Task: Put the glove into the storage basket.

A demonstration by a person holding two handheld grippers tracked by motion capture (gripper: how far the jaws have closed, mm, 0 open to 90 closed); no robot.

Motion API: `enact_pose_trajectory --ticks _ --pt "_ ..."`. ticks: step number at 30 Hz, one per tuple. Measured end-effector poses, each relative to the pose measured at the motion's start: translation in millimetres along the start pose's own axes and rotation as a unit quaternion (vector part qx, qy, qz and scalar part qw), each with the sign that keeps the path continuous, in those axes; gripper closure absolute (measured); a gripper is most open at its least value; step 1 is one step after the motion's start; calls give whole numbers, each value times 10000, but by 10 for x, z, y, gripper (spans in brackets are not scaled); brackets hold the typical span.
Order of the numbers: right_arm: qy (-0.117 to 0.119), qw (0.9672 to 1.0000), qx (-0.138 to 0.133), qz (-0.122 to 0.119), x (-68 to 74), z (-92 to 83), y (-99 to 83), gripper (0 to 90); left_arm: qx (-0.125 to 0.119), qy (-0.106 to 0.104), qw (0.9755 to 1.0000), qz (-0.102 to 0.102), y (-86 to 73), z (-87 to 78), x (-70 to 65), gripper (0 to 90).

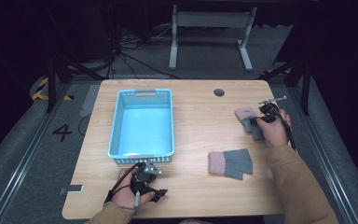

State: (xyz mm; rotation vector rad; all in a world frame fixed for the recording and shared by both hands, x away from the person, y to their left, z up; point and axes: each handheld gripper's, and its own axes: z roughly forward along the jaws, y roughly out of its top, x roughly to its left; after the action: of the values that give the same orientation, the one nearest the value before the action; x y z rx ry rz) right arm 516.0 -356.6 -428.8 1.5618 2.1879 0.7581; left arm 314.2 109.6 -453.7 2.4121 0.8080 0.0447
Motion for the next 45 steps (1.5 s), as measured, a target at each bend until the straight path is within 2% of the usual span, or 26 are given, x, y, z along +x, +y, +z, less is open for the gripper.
enact_pose_trajectory --ticks 4,8,15,21,25,30,35,37,38,42,45 --pt "97 9999 -130 -1 14 -124 11 812 -12 -10 10000 10 11 4 -6 327" --pt "212 9994 -234 -129 68 -272 29 807 -12 -23 10000 56 36 12 -10 327" --pt "363 9973 -412 -495 212 -519 34 807 7 -65 9999 133 94 40 -15 328" --pt "614 9934 -523 -813 333 -699 2 807 -13 -101 9997 203 139 64 -28 333" --pt "784 9889 -573 -1121 433 -821 -31 807 -21 -109 9996 259 158 72 -30 337" --pt "1038 9815 -573 -1504 581 -963 -82 806 -12 -143 9995 270 173 81 -35 340" --pt "1193 9747 -548 -1811 704 -1072 -133 807 -20 -148 9995 271 176 87 -44 340" --pt "1293 9701 -558 -1976 745 -1113 -154 807 -1 -142 9995 273 162 85 -40 340" --pt "1319 9688 -541 -2026 770 -1135 -165 807 0 -126 9996 265 155 80 -37 340" --pt "1528 9593 -521 -2315 845 -1189 -215 807 -28 -99 9996 245 139 62 -46 340" --pt "1608 9548 -531 -2442 888 -1208 -263 807 -4 -91 9997 227 128 58 -50 340"
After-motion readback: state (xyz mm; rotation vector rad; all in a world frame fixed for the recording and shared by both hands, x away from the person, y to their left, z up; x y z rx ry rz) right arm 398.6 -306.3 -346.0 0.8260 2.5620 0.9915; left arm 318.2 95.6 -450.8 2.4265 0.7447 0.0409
